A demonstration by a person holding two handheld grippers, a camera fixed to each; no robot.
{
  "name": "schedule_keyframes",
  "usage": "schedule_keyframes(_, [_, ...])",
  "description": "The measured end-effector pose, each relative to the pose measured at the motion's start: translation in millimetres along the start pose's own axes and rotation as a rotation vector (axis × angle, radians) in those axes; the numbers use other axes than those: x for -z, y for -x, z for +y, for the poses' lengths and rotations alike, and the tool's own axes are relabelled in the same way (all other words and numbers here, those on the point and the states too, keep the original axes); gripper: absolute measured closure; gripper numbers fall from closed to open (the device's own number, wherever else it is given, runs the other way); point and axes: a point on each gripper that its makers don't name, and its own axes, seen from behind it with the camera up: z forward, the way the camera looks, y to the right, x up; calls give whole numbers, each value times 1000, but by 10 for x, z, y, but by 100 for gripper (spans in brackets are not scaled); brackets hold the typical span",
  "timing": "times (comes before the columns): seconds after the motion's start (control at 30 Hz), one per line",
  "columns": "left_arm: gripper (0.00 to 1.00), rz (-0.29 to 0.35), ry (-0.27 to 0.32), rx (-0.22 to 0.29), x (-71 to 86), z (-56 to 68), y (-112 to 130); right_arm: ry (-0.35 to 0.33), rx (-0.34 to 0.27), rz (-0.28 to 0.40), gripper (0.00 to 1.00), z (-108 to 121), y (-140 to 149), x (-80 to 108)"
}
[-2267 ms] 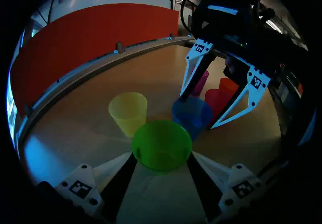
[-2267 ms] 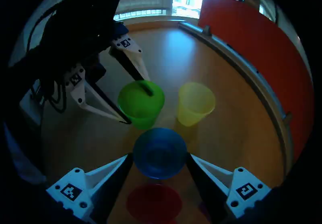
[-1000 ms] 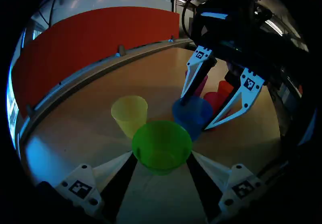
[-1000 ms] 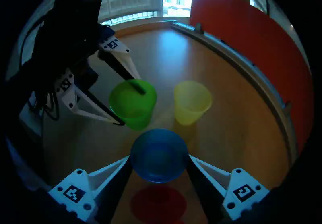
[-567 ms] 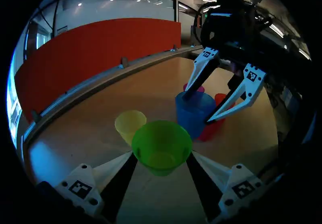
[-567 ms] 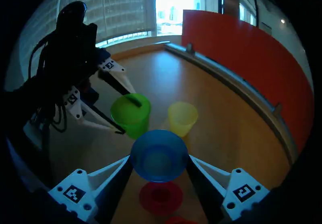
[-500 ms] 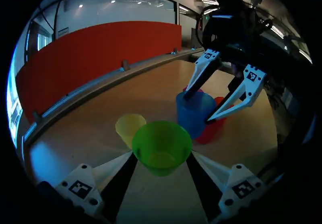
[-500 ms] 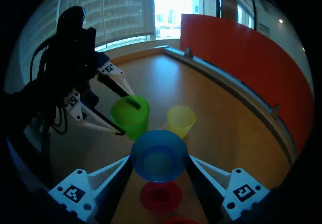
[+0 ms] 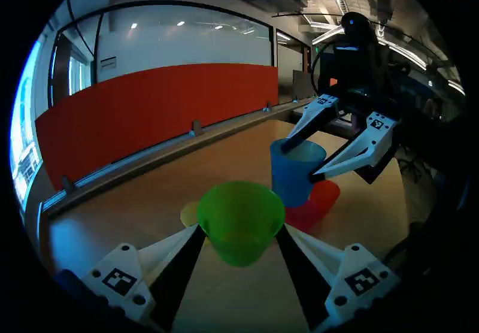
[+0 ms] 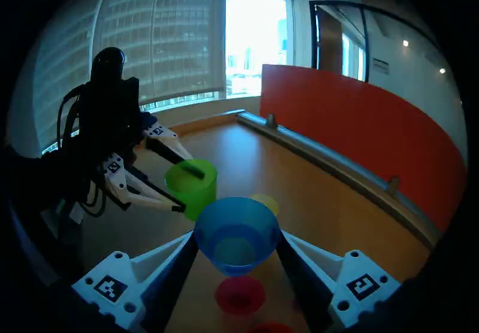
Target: Pour water
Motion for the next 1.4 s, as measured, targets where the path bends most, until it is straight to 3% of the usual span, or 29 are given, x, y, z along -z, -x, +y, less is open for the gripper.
schedule_keyframes(0.3, [16,94,-14,7,179,108,-282,17,3,100,8,-37,-163,228])
schedule_keyframes(0.8, [16,212,3,7,345,383,-667,34,-17,248,9,-88,-392,559])
schedule_keyframes(1.17, [16,263,17,26,404,496,-802,32,-39,347,9,-64,-451,729])
schedule_keyframes(1.4, [16,278,25,25,419,538,-854,40,-17,384,9,-57,-480,792])
